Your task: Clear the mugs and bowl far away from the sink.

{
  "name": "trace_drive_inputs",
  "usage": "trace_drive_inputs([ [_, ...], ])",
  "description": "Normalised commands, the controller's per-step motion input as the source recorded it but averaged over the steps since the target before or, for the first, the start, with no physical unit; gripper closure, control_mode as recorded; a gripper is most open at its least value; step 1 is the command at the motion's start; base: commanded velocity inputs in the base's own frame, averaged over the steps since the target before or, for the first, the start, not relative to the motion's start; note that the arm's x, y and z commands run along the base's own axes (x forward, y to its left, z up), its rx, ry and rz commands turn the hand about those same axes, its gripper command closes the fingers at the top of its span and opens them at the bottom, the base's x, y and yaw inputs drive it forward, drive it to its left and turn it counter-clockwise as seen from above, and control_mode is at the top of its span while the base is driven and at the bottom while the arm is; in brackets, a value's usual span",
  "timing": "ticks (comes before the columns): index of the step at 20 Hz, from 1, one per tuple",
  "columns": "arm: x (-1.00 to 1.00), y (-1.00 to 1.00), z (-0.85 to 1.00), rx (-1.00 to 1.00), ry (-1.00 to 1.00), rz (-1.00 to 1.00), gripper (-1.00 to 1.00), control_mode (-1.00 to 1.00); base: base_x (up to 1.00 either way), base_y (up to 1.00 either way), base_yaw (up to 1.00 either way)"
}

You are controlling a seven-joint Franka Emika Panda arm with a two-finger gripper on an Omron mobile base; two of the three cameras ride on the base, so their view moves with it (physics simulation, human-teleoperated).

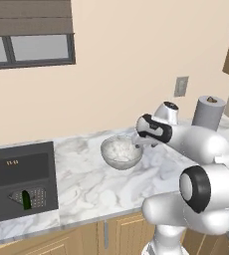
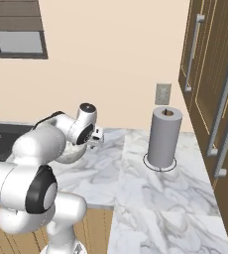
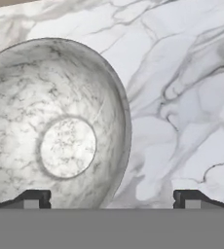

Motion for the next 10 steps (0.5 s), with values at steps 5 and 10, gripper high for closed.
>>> trace_drive_inputs([
  [5,0.29,0.0,-0.37,0.0,0.0,0.01,-1.0,-1.0,0.0,0.0,0.0],
  [10,0.25,0.0,-0.31,0.0,0.0,0.01,-1.0,-1.0,0.0,0.0,0.0],
])
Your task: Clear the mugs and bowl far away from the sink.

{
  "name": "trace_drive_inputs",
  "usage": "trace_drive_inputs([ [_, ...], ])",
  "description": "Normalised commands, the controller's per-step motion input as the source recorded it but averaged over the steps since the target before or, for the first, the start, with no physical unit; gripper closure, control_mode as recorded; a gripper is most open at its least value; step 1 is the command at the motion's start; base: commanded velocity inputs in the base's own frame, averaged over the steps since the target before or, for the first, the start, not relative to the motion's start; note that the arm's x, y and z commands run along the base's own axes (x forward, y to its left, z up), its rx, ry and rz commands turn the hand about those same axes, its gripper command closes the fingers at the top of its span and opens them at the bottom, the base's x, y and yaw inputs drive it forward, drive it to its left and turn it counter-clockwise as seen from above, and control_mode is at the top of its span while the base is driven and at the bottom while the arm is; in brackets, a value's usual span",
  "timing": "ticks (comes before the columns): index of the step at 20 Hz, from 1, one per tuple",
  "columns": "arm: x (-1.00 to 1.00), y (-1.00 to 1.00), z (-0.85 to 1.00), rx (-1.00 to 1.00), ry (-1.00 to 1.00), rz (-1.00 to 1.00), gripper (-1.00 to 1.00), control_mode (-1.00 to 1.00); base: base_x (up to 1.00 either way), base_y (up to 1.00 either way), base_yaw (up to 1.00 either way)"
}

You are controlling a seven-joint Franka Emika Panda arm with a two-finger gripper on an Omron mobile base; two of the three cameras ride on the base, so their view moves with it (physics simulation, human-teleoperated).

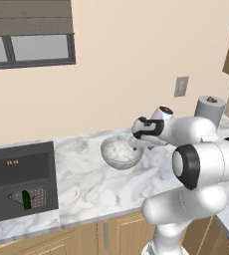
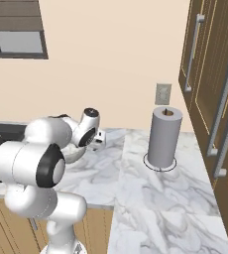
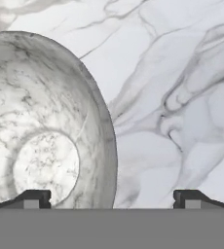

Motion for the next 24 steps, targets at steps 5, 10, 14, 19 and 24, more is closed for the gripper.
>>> trace_drive_inputs([
  [5,0.27,0.0,-0.3,0.0,0.0,0.01,-1.0,-1.0,0.0,0.0,0.0],
  [10,0.14,0.05,-0.27,0.0,0.0,0.01,1.0,-1.0,0.0,0.0,0.0],
  [14,0.15,0.1,-0.31,0.0,0.01,0.0,1.0,-1.0,0.0,0.0,0.0],
  [19,0.04,0.03,-0.27,0.0,0.0,0.0,1.0,-1.0,0.0,0.0,0.0],
  [24,-0.18,0.17,0.15,0.0,-0.02,-0.04,1.0,-1.0,0.0,0.0,0.0],
])
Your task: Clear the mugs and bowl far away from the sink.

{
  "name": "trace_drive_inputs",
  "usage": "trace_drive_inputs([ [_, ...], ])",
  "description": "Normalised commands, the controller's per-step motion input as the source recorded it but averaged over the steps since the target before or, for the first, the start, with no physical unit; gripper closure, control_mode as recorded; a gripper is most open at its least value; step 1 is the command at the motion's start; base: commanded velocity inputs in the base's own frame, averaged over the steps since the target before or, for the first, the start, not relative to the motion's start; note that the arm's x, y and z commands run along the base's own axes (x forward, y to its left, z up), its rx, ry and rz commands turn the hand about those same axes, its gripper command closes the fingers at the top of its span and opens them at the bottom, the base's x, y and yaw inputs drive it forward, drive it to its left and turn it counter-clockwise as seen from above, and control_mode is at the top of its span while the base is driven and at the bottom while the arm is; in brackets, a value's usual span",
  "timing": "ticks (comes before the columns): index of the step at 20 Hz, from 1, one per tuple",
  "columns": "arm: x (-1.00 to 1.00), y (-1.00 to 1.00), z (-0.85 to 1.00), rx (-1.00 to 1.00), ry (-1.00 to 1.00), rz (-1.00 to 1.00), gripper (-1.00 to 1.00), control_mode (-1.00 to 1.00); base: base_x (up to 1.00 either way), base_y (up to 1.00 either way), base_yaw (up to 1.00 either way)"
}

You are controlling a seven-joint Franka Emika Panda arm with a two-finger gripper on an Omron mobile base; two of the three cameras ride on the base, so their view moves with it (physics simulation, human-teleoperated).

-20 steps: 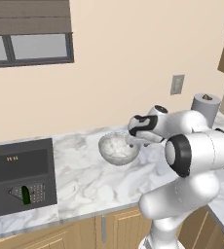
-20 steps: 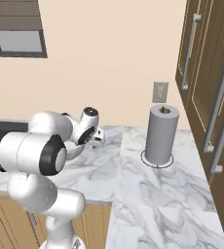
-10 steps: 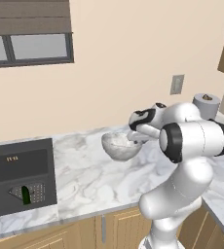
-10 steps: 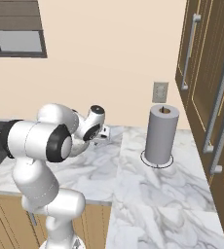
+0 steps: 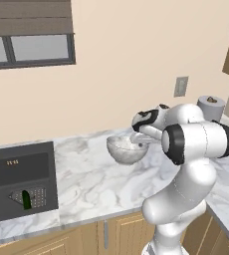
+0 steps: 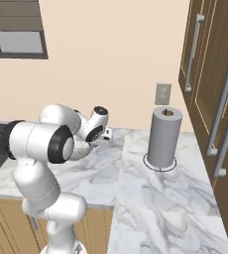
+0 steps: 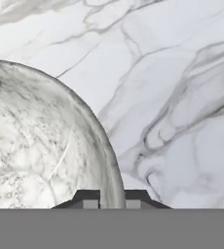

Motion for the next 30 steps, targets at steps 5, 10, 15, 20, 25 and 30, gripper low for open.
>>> trace_drive_inputs([
  [5,-0.3,0.32,0.76,-0.04,-0.16,-0.21,1.0,-1.0,0.0,0.0,0.0],
  [10,-0.12,0.12,0.73,0.0,-0.12,-0.17,1.0,-1.0,0.0,0.0,0.0],
  [15,-0.29,0.01,0.68,0.0,-0.08,-0.33,1.0,-1.0,0.0,0.0,0.0],
  [20,-0.49,0.15,0.46,0.0,-0.01,-0.65,1.0,-1.0,0.0,0.0,0.0],
  [25,-0.66,0.38,0.48,0.06,-0.05,-0.72,1.0,-1.0,0.0,0.0,0.0],
  [30,-0.69,0.08,0.61,0.23,0.05,-0.34,1.0,-1.0,0.0,0.0,0.0],
])
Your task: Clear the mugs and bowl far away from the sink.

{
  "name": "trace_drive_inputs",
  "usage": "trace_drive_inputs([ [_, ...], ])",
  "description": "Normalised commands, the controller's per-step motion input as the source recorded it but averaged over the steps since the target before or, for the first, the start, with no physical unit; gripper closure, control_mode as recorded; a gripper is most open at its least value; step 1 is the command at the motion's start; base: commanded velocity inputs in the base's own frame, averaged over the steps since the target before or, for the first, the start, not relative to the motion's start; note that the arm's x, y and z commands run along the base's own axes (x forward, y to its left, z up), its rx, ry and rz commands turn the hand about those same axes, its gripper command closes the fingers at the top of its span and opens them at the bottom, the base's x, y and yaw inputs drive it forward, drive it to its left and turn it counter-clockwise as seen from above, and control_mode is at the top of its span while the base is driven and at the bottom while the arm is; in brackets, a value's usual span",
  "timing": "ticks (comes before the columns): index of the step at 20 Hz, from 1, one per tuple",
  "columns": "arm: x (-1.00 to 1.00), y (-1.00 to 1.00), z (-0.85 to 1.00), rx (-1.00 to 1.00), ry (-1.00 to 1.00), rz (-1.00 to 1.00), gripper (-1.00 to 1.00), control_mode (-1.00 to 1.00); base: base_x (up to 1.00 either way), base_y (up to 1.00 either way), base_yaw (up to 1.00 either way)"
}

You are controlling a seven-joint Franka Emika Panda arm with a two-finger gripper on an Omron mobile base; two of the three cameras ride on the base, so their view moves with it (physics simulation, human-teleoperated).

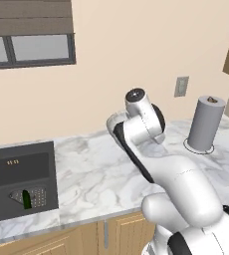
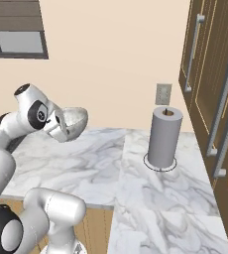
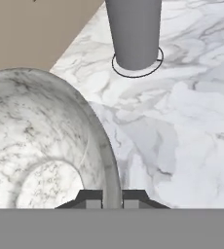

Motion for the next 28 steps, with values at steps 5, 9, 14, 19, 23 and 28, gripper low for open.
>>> trace_drive_inputs([
  [5,-0.52,0.02,0.48,0.16,0.06,-0.23,1.0,-1.0,0.0,0.0,0.0],
  [9,-0.38,0.01,0.13,0.05,-0.03,0.0,1.0,-1.0,0.0,0.0,0.0],
  [14,-0.57,0.0,0.0,0.01,-0.25,0.0,1.0,-1.0,0.0,0.0,0.0],
  [19,-0.59,-0.11,0.0,0.07,-0.15,0.0,1.0,-1.0,0.0,0.0,0.0],
  [23,-0.82,-0.03,0.14,0.14,0.01,-0.01,1.0,-1.0,0.0,0.0,0.0],
  [28,-0.83,-0.17,0.06,0.09,-0.06,-0.01,1.0,-1.0,0.0,0.0,0.0],
])
